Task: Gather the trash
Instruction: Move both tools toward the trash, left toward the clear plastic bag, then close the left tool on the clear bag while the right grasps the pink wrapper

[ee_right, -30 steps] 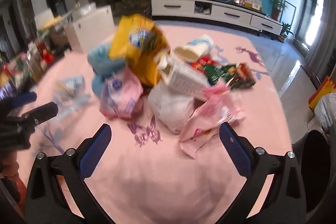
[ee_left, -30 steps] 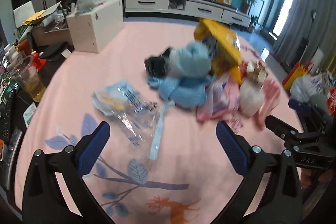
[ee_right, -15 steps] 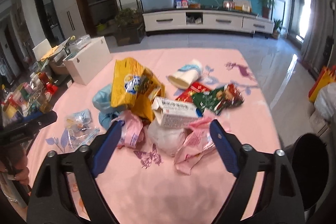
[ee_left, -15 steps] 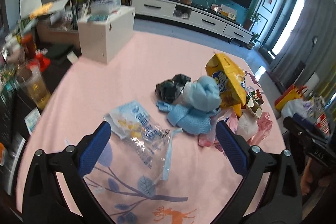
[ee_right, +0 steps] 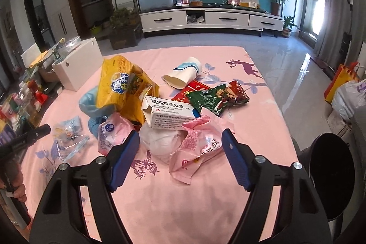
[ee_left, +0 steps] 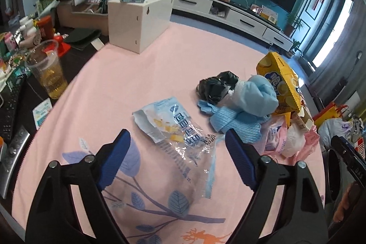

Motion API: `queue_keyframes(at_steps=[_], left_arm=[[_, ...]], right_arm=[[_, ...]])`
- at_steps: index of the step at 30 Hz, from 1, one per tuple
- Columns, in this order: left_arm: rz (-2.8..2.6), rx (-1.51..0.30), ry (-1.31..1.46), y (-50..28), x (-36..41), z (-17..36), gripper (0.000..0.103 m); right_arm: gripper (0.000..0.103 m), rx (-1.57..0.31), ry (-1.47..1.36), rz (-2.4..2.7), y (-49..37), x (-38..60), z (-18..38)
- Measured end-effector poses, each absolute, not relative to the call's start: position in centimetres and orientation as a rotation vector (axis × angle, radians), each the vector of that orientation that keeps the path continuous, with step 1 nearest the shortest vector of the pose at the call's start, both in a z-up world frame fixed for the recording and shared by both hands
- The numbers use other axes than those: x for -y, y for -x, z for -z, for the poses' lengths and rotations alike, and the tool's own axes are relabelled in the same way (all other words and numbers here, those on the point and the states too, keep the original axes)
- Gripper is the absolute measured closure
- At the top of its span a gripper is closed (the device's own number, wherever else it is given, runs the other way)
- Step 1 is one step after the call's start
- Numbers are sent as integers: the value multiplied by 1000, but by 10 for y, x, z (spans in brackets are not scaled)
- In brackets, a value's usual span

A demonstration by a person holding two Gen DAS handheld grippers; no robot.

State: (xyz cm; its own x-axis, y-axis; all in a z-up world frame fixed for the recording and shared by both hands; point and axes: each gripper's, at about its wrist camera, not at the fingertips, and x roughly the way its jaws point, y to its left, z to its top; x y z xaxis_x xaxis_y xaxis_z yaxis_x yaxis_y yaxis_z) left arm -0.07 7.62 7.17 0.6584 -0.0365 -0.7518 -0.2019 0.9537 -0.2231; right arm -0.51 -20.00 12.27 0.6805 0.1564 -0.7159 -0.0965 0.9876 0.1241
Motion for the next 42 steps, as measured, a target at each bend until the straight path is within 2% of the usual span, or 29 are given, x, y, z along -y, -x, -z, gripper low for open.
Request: queue_keyframes(at_steps=[9, 12, 19, 23, 26, 33, 42], left_arm=[[-83, -827, 305, 7, -75, -80, 18], [-94, -818, 313, 7, -77, -80, 21], [-177, -805, 416, 6, -101, -72, 21], [-252, -829, 432, 0, -115, -60, 21], [-273, -866, 475, -4, -124, -47, 21], [-214, -954, 582, -18, -126, -16, 24], [-56, -972, 609, -27, -97, -7, 24]], right_arm=[[29, -781, -23, -103, 10, 196, -124], [29, -777, -6, -94, 10, 194, -124], [28, -798, -22, -78, 4, 196, -116], [29, -843, -89, -60, -6, 206, -103], [39, -904, -176, -47, -17, 219, -90], [40, -995, -326, -55, -32, 238, -63], [40, -1033, -417, -103, -39, 242, -52]])
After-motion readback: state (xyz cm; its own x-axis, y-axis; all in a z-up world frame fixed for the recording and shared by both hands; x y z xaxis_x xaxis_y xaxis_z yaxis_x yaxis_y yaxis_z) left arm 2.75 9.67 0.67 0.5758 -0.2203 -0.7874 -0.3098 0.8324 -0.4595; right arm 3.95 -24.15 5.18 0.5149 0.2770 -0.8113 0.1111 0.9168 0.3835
